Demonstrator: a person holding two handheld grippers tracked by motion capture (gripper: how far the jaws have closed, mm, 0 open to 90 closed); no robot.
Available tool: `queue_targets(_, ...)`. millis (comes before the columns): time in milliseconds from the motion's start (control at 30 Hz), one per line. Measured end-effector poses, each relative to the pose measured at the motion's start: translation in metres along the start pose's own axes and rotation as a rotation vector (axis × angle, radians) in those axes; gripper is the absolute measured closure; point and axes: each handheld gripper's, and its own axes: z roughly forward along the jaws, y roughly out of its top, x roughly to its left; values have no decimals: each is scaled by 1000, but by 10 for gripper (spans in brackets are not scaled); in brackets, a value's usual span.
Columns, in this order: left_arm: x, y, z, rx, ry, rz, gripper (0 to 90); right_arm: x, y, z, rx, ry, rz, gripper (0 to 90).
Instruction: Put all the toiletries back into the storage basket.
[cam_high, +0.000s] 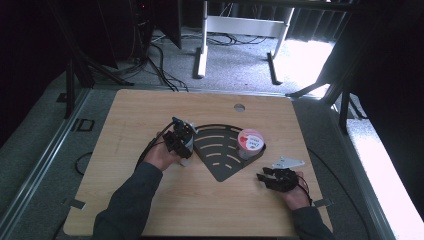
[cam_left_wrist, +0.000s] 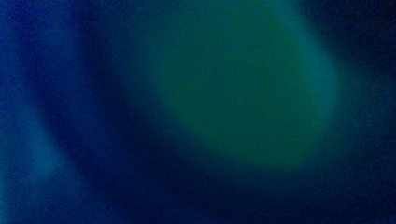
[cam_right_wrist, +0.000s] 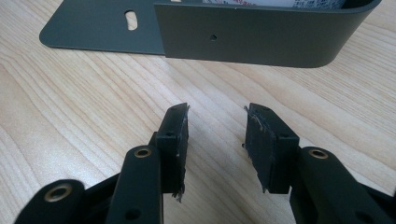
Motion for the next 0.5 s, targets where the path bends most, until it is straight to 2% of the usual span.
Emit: queue_targets(500,-8,-2,-3,3,-24,43,549,0,0,0,-1,2,1,589)
